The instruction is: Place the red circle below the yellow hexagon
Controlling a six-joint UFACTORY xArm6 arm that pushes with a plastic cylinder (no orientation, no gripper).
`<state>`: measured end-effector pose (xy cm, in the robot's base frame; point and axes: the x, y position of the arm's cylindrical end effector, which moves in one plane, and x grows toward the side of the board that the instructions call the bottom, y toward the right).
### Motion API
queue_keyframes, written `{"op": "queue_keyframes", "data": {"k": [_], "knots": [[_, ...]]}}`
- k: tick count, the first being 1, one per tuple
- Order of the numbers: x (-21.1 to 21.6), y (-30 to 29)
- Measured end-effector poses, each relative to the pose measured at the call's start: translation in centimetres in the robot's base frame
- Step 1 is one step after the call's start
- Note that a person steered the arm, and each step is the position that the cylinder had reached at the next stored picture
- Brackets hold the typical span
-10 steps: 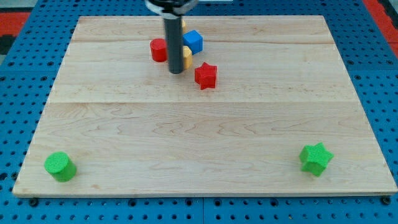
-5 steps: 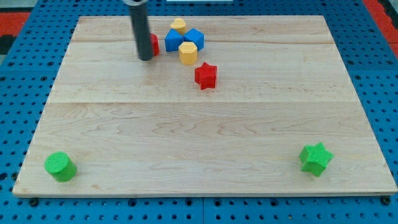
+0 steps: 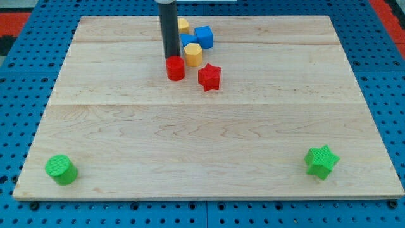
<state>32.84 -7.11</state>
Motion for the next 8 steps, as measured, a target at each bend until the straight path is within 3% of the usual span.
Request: {"op": "queue_keyframes", "data": {"k": [2, 3, 4, 5, 6, 7, 8], "knots": [[5.8, 9.6], [6.4, 10.8], [10.5, 14.2], [11.1, 16.0], [9.2, 22.2], [12.9, 23.8], [19.5, 30.5]]}}
